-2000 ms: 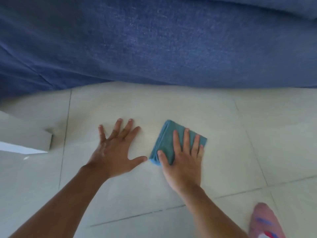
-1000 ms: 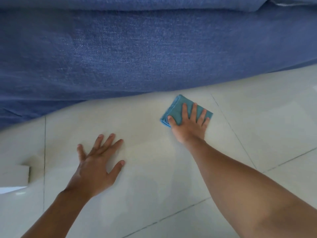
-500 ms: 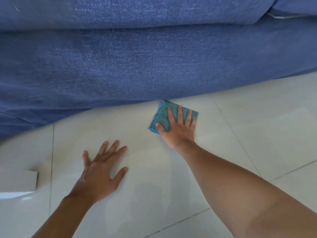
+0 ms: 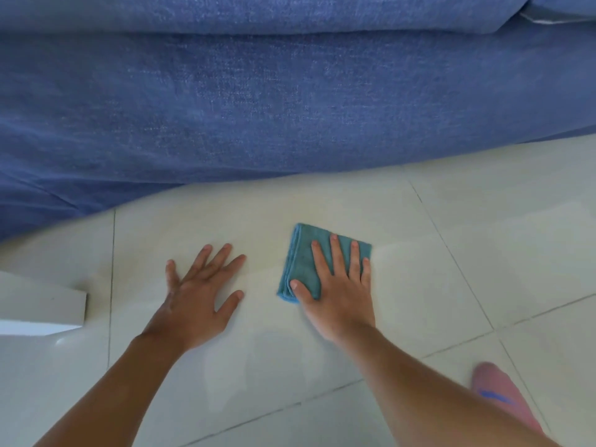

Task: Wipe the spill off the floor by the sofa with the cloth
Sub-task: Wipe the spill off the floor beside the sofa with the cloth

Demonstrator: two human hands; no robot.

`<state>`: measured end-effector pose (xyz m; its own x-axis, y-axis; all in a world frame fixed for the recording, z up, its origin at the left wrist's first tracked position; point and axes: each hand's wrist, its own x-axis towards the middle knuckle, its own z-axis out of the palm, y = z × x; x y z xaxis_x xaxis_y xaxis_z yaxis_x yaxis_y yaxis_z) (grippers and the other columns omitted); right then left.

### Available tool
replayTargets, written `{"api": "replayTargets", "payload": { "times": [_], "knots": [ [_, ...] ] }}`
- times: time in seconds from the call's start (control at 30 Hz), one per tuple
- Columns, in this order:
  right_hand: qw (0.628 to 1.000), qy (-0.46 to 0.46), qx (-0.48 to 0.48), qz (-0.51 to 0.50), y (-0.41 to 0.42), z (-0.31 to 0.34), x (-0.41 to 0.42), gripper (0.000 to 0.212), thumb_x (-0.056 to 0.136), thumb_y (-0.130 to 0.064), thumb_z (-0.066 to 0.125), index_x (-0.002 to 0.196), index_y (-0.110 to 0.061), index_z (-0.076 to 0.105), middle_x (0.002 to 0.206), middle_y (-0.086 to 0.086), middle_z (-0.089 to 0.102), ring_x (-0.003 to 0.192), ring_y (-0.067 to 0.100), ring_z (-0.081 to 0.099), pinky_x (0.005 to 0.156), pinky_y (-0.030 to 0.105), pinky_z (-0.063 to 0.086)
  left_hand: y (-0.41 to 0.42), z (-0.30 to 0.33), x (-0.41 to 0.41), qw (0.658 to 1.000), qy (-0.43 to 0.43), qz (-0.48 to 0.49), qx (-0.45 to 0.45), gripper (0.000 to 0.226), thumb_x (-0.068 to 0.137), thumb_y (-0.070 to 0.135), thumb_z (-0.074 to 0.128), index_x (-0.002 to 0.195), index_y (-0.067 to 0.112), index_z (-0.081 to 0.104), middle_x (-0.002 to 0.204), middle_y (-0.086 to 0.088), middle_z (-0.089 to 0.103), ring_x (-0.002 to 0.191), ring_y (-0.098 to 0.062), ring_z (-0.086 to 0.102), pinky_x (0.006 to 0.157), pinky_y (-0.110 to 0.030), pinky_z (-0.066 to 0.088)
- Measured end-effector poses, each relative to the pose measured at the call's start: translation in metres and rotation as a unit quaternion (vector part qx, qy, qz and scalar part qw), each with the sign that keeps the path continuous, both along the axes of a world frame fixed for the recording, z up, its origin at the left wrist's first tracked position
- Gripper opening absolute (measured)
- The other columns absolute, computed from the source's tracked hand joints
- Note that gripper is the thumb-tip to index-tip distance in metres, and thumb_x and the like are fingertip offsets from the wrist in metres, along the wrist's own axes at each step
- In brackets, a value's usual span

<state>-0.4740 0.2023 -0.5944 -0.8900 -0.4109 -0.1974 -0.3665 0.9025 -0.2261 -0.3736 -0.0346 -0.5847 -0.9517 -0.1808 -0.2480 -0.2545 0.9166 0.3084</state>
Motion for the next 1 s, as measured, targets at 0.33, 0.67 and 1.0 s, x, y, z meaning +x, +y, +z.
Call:
{"api": "replayTargets", "payload": {
  "times": [0.33, 0.67, 1.0],
  "knots": [
    [0.999, -0.009, 0.017, 0.047, 0.064, 0.002, 0.111, 0.081, 0.092, -0.079, 0.029, 0.161, -0.038, 0.016, 0.172, -0.005, 0.004, 0.158, 0.029, -0.005, 0.122, 0.052, 0.003, 0.004, -0.003, 0.004, 1.000, 0.018, -0.006, -0.018, 0.067, 0.090, 0.062, 0.018, 0.154, 0.042, 0.020, 0.165, 0.014, 0.011, 0.152, -0.011, -0.003, 0.115, -0.065, 0.001],
    [0.991, 0.001, 0.054, -0.122, 0.155, 0.003, 0.061, 0.084, 0.090, -0.075, 0.019, 0.161, -0.032, 0.016, 0.171, -0.001, 0.010, 0.158, 0.029, -0.002, 0.126, 0.052, 0.006, 0.010, -0.011, 0.008, 0.998, 0.015, -0.025, -0.064, 0.069, 0.093, 0.068, 0.013, 0.155, 0.040, 0.011, 0.166, 0.012, 0.005, 0.152, -0.015, -0.005, 0.113, -0.065, 0.003],
    [0.986, 0.017, 0.071, -0.147, 0.136, 0.000, 0.001, 0.091, 0.084, -0.080, 0.011, 0.162, -0.033, 0.007, 0.172, -0.001, 0.002, 0.157, 0.031, -0.005, 0.126, 0.051, 0.002, 0.018, -0.016, 0.018, 0.995, 0.025, -0.017, -0.093, 0.079, 0.093, 0.067, 0.019, 0.158, 0.022, 0.011, 0.167, 0.003, 0.008, 0.153, -0.022, -0.003, 0.115, -0.067, 0.003]
  ]
}}
